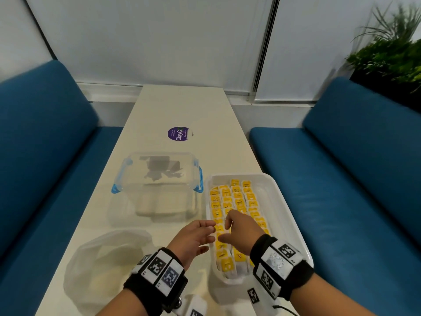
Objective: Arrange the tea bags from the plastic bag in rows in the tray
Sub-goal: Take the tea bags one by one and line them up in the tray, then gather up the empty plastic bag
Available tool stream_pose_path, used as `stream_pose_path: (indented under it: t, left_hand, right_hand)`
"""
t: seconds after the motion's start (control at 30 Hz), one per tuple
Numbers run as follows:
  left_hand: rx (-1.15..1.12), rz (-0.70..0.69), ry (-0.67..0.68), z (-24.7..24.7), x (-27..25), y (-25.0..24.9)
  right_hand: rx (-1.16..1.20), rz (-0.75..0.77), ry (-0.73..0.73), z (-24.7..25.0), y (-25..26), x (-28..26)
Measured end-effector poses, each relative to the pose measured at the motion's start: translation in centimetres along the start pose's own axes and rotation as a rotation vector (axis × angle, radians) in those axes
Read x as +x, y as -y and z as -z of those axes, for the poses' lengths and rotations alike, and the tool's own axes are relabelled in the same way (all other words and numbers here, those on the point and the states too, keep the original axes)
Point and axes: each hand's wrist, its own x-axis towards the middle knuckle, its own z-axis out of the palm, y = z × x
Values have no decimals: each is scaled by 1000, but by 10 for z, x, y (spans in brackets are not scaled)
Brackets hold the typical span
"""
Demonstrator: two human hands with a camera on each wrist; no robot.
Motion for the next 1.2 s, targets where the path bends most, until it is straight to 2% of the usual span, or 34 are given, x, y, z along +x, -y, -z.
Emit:
stream_pose_path:
  t: [0.2,0.37,0.47,0.6,0.67,0.77,0.8,0.87,0.97,1.07,1.2]
  left_hand:
    - [-8,-133,-63,19,-14,-23]
    - [9,-279,-237,54,-38,-42]
    - [88,-390,-388,77,-57,-46]
    - [284,-469,-677,115,-77,-37]
    - [411,-454,-837,133,-84,-28]
    - [609,-294,-990,157,-93,-12]
    - [614,-233,-989,163,-95,-6]
    - [520,-130,-905,172,-95,7]
    - [342,-80,-749,179,-90,26]
    - [150,-98,-659,178,-85,33]
    - [-145,-225,-597,165,-72,22]
  right_hand:
    - [163,149,-48,10,39,5]
    - [255,187,28,-9,74,8]
    - [248,181,126,-30,94,8]
    - [120,216,218,-65,115,11]
    - [76,206,280,-82,122,13]
    - [30,162,348,-107,130,16]
    - [12,146,370,-114,132,18]
    - [-33,132,412,-125,134,21]
    - [1,160,387,-136,136,22]
    - [67,209,290,-137,139,20]
    - [167,353,189,-134,147,11]
